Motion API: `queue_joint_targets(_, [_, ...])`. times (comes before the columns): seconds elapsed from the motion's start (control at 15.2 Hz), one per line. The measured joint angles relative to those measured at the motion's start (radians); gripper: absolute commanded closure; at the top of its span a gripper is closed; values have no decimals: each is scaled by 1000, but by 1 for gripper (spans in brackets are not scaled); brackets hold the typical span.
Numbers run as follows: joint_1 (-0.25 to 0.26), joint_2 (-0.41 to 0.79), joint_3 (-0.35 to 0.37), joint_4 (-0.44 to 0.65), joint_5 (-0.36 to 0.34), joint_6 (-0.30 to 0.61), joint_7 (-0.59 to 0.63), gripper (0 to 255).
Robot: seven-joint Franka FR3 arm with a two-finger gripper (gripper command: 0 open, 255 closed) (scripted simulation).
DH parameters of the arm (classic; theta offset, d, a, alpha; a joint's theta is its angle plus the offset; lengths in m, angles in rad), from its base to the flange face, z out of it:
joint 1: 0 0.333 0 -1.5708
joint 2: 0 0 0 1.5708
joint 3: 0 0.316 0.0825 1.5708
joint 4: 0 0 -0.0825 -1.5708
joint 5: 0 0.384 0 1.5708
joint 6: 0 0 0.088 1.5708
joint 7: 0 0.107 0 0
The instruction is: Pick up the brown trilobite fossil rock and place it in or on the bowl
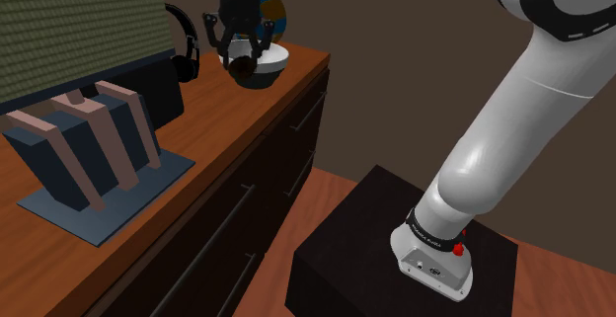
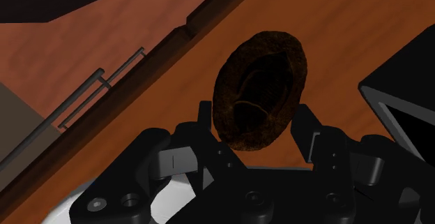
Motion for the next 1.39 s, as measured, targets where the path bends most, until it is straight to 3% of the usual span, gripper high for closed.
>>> queue_joint_targets(0.79, [-2, 41, -1, 194, -15, -155, 17, 255])
queue_joint_targets(1.39, [-67, 238, -63, 457, -76, -245, -112, 255])
